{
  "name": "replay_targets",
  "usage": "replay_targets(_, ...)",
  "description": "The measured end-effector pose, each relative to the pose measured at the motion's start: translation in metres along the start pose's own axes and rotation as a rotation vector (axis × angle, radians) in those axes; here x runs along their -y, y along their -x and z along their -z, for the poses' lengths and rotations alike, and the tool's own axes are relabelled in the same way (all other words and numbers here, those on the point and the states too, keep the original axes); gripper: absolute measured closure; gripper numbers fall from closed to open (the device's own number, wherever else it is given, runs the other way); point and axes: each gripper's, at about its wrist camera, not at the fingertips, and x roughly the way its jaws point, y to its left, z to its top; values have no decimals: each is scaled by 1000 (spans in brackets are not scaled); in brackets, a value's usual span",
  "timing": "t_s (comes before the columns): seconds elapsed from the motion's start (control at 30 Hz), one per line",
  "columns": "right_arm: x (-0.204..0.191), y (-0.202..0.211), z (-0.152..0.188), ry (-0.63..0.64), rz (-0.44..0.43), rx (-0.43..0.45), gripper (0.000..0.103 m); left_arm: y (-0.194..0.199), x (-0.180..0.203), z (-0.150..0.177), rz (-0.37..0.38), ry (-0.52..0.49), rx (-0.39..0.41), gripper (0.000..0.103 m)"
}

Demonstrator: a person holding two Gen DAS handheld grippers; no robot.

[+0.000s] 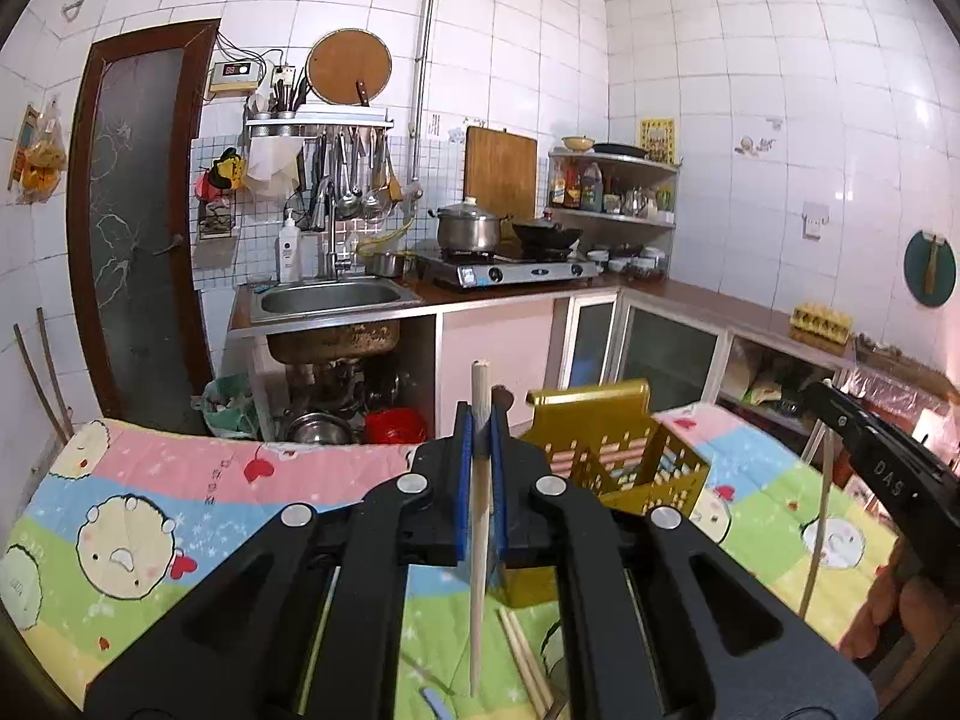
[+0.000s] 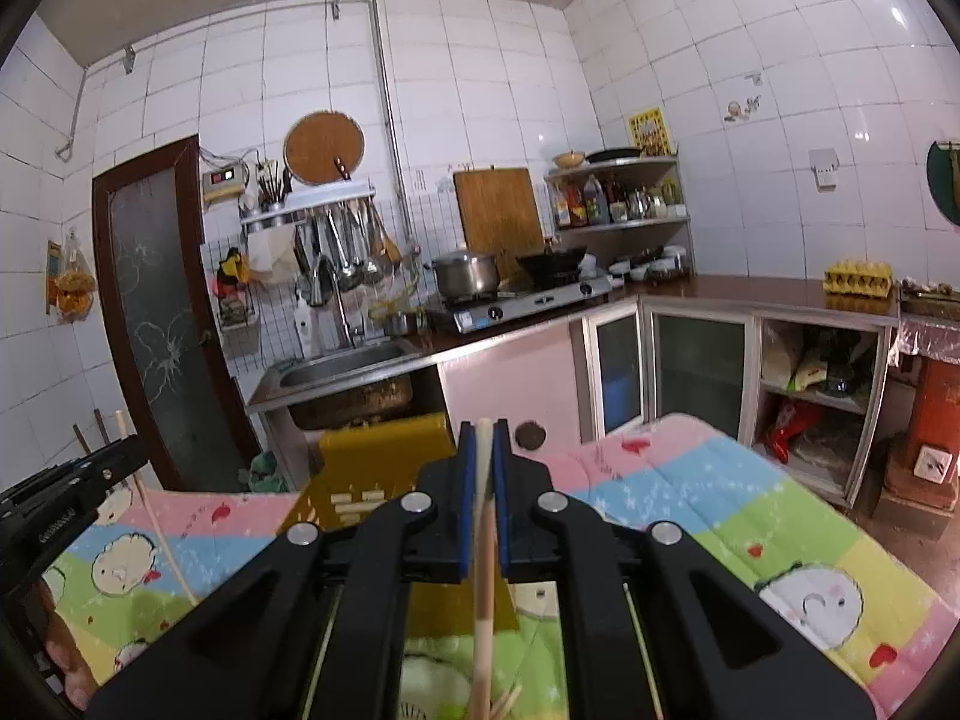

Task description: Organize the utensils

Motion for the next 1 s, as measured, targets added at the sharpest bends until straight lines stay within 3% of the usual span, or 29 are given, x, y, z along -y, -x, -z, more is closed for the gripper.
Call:
replay_targets(0.33, -16, -34, -78, -23, -27, 192, 97, -23, 9, -83, 50, 36, 103, 99)
replay_targets(0.5, -28, -56, -99, -13, -36, 291, 97, -46, 20, -103, 71, 54, 151, 99)
replay_targets(0.73, -40, -94, -101, 14, 2, 335, 97, -81, 33, -93, 67, 28, 181, 99)
replay_targets(1.0, -35, -134, -58, 50, 19, 255, 97, -118, 26, -50, 56, 20, 88, 99)
